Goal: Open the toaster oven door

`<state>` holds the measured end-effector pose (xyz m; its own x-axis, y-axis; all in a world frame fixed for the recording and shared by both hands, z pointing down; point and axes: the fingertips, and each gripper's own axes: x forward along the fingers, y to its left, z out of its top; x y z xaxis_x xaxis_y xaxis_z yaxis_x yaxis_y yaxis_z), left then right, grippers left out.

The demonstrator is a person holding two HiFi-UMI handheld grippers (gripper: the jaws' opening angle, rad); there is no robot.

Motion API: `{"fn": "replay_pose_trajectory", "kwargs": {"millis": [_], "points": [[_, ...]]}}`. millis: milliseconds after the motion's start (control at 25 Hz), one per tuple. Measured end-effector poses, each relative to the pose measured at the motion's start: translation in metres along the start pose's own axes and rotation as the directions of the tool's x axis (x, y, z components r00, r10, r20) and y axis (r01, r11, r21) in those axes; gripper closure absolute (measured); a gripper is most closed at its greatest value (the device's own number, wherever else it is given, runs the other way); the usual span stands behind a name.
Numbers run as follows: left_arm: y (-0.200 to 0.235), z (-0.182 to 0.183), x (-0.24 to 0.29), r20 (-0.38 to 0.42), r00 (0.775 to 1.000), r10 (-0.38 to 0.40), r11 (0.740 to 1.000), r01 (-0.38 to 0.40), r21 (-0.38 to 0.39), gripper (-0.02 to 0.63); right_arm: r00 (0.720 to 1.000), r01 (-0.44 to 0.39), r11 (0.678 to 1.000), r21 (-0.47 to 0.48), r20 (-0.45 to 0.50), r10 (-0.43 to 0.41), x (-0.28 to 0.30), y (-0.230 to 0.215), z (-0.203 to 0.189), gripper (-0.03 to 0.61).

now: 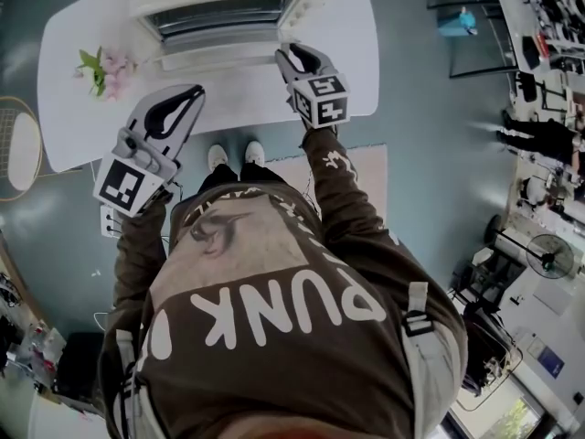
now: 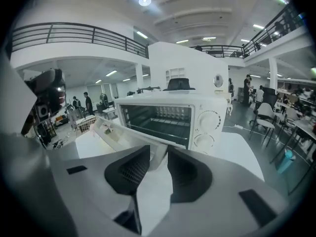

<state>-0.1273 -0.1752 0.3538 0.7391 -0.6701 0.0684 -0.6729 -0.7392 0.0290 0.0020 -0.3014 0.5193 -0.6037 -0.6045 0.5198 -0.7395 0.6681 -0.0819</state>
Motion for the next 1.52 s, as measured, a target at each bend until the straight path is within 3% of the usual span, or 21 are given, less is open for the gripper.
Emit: {"fn": "replay_pose_trajectory", "kwargs": {"millis": [360,880,1200,1400,1520], "points": [[-0.010,0.002,0.000,-0.014,1.000,0.016,1.000,-0.016,0.001,0.606,0.990,-0.012,0.997,0.080,-0.139,0.023,-0.003,0.024,-0.108,0.457],[-0.019,-0.002,-0.009,-0.035,0.999,0.024,1.000,-0.024,0.002,0.606,0.982,0.162,0.977,0.138,-0.119,-0.146,0.029,0.025,-0.202,0.457],[-0.022,-0.002,-0.012,-0.046,0.999,0.010,1.000,-0.009,0.003,0.606,0.971,0.239,0.959,0.150,-0.062,-0.232,0.036,0.023,-0.212,0.459],[-0.022,0.007,-0.006,-0.006,1.000,-0.005,1.000,0.005,0.018,0.606,0.966,0.256,0.955,0.150,-0.073,-0.247,0.030,0.025,-0.214,0.442],[-0.023,0.001,-0.009,-0.037,0.999,-0.015,1.000,0.016,0.015,0.606,0.960,0.270,0.953,0.137,-0.119,-0.254,0.022,0.025,-0.232,0.428]]}}
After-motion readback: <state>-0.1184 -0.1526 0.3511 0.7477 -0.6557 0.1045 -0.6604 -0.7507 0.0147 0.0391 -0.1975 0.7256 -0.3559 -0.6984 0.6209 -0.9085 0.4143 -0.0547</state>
